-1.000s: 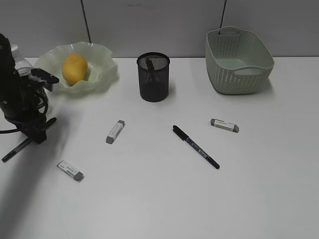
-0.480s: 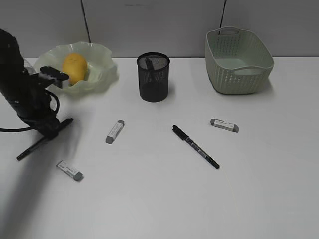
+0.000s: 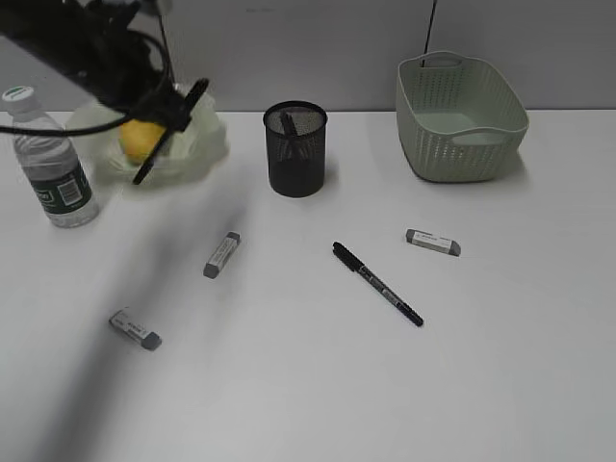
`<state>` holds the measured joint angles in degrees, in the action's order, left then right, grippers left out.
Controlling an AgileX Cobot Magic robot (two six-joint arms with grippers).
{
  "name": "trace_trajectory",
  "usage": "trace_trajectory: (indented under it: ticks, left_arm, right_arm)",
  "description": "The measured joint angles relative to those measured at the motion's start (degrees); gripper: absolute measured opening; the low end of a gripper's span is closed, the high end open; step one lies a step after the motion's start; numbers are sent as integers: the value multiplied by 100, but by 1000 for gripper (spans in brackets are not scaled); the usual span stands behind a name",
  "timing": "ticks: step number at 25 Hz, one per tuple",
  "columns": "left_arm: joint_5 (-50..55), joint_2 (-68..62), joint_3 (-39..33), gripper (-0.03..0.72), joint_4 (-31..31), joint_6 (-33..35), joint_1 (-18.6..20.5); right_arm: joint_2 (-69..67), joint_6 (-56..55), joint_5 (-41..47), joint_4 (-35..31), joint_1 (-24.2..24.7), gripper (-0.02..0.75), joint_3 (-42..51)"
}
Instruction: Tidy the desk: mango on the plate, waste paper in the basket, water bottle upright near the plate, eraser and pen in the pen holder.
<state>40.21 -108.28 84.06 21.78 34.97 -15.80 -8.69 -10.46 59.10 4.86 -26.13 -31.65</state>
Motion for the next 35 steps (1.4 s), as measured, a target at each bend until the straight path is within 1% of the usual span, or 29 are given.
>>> trace_trajectory:
  ticks: [2, 6, 9, 15, 22, 26, 35]
  left_arm:
    - [-333, 1, 278, 87, 453, 0, -121]
    - [-1608, 1, 517, 87, 1389, 0, -404]
    - [-2638, -27, 521, 87, 1707, -6, -682]
    - [-4214, -534, 528, 87, 1904, -6, -1235]
    - [-5276, -1232, 522, 87, 2017, -6, -1589]
    - [-5564, -1479, 522, 87, 2041, -116, -1657]
    - [-5588, -1772, 522, 87, 2057, -301, -1661]
  right_arm:
    - [0, 0, 0, 0, 0, 490, 0]
    - [0, 0, 0, 0, 0, 490, 0]
    - [0, 0, 0, 0, 0, 489, 0]
    - [0, 5, -5, 0, 0, 490, 0]
    - [0, 1, -5, 0, 0, 491, 0]
    - [0, 1, -5, 0, 0, 491, 0]
    - [0, 6, -11, 0, 0, 491, 0]
